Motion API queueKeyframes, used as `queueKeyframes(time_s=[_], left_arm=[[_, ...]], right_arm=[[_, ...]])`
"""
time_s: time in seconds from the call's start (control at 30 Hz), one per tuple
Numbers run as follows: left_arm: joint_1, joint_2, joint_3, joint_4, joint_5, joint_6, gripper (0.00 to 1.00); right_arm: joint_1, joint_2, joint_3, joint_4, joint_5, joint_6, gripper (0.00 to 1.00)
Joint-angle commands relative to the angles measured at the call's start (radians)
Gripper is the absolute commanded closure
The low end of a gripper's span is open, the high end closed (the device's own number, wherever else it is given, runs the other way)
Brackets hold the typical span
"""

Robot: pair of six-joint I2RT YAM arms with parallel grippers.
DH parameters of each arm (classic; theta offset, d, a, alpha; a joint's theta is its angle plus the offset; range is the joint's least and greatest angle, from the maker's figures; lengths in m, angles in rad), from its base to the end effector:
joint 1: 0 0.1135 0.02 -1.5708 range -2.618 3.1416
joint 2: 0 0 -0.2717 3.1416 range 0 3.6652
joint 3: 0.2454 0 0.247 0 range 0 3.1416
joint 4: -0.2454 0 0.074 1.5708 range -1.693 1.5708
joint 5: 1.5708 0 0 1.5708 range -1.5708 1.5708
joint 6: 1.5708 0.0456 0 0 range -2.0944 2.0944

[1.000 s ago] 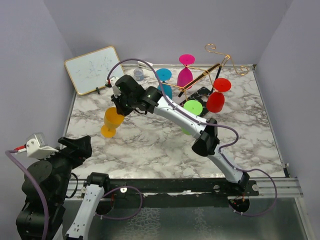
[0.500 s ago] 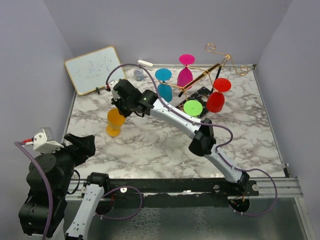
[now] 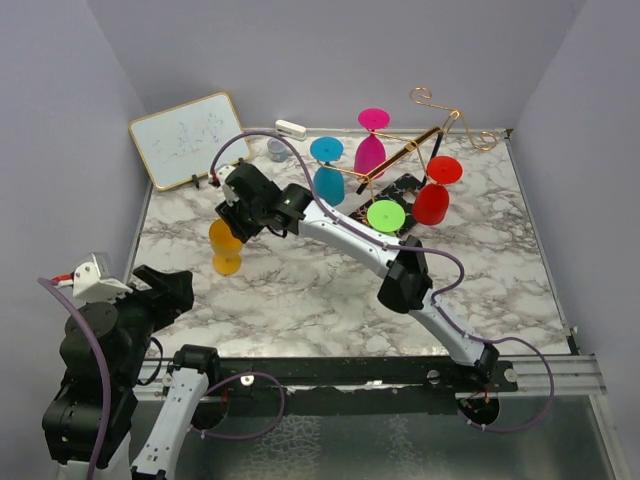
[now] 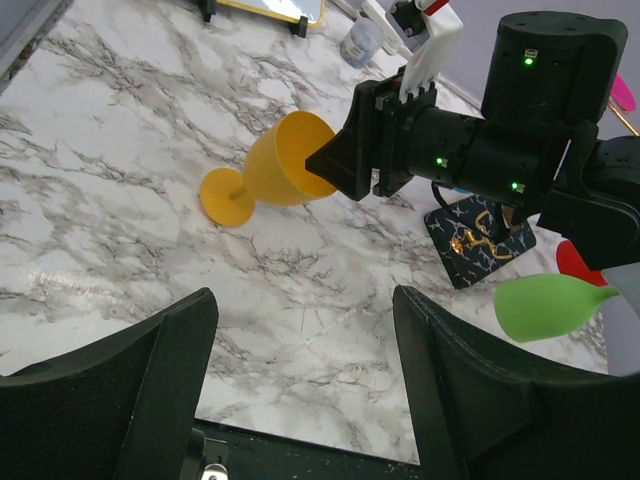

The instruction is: Take the wine glass off the wine glass rack

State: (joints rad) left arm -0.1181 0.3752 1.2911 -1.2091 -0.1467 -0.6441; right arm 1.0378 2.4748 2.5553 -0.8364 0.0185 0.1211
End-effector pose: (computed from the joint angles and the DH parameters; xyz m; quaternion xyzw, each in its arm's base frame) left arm -0.0195 0.0090 0.4052 -0.2503 0.7618 -0.1666 0.5739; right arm 0.2825 0.4772 0.2786 -0.4029 0.8250 0.2099 0.3362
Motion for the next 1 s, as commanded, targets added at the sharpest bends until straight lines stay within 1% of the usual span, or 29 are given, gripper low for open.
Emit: queueKeyframes(time_s=[0.0,0.3,0.37,0.4,0.43,0.47,0.57,0.67,0.7,0.73,0.8,0.87,0.97], left_arm=[[0.003,-0.012,-0.012,0.002,0.015,0.0,0.27],[0.003,-0.023,-0.03,0.037,0.043,-0.011,0.25],[0.003,-0.03,-0.045,0.061,0.066,-0.009,0.2],[0.003,-0.036,-0.054,0.079,0.082,-0.009,0.14],[0.003,-0.043,-0.066,0.1,0.097,-0.01,0.07],[0.003,-0.049,-0.081,0.129,0.118,-0.013,0.01],[0.003,-0.057,-0.135,0.238,0.2,-0.028,0.01],[0.002,-0.028,-0.195,0.385,0.32,-0.036,0.01],[-0.003,-0.012,-0.212,0.424,0.354,-0.04,0.03],[-0.009,0.003,-0.228,0.464,0.377,-0.047,0.07],[-0.015,0.038,-0.242,0.529,0.389,-0.059,0.13],[-0.016,0.079,-0.243,0.587,0.395,-0.058,0.17],[-0.017,0.163,-0.213,0.646,0.432,-0.042,0.18]], right_arm=[[0.011,-0.142,-0.052,0.066,-0.011,0.023,0.54],[0.011,-0.388,-0.178,0.112,-0.066,0.066,0.55],[0.011,-0.449,-0.209,0.12,-0.09,0.076,0.55],[0.01,-0.478,-0.227,0.123,-0.1,0.081,0.55],[0.01,-0.508,-0.243,0.125,-0.107,0.083,0.54],[0.009,-0.533,-0.247,0.121,-0.112,0.085,0.53],[0.008,-0.588,-0.227,0.086,-0.115,0.064,0.43],[-0.001,-0.627,-0.198,0.04,-0.038,0.033,0.4],[-0.015,-0.637,-0.182,0.017,-0.005,0.033,0.4],[-0.034,-0.645,-0.164,-0.014,0.024,0.044,0.41],[-0.107,-0.673,-0.155,-0.061,0.028,0.079,0.43],[-0.236,-0.727,-0.213,-0.062,-0.044,0.132,0.47],[-0.426,-0.839,-0.345,-0.01,-0.185,0.177,0.47]])
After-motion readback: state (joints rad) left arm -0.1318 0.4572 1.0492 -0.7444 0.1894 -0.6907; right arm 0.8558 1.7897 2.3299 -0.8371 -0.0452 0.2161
